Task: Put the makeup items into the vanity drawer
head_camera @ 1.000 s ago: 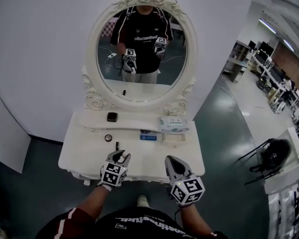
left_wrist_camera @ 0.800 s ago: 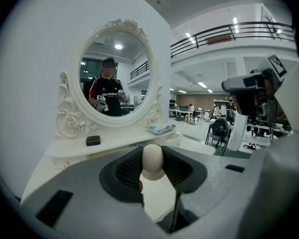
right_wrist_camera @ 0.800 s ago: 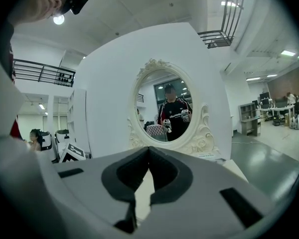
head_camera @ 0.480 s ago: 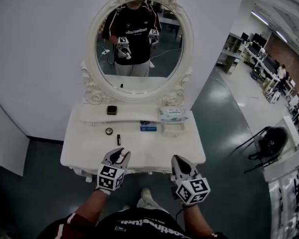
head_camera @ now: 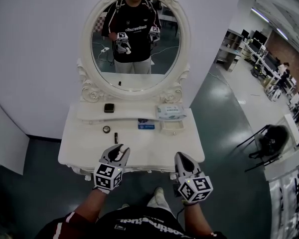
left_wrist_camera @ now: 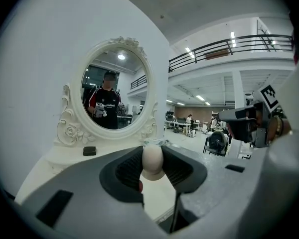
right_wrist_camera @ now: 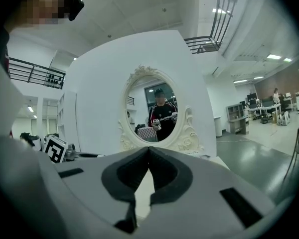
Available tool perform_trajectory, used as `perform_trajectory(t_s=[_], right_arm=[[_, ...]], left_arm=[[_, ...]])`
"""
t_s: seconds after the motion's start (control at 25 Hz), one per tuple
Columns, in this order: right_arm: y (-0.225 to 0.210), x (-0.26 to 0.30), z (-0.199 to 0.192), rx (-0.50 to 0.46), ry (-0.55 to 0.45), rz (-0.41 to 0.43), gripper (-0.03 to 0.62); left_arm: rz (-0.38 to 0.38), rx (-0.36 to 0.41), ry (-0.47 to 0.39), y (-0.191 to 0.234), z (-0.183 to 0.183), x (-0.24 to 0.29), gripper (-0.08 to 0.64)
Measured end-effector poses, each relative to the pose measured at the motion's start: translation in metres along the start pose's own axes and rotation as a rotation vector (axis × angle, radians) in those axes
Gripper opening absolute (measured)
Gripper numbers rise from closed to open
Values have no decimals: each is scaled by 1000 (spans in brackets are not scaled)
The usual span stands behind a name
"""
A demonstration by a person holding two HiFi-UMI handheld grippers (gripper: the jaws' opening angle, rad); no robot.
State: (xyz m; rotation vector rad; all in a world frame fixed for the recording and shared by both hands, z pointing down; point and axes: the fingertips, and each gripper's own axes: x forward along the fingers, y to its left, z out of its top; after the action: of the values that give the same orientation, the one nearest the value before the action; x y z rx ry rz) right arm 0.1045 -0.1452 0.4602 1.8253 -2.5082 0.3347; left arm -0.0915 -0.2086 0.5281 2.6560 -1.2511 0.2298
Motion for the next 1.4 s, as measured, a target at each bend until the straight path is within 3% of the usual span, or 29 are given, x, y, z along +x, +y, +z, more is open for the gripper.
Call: perform_trajectory(t_s=[0.64,1.12,1.4], right_arm=[[-119,30,27,-3,-15,43,4],[-189,44,17,18,26,54,5],[-219,57,10,22,62,74,5]], left_arm=[[0,57,-34,-57,42,115,115],[-45,98,-20,-99,46,214,115],[-34,109,14,-112,33,257,115]])
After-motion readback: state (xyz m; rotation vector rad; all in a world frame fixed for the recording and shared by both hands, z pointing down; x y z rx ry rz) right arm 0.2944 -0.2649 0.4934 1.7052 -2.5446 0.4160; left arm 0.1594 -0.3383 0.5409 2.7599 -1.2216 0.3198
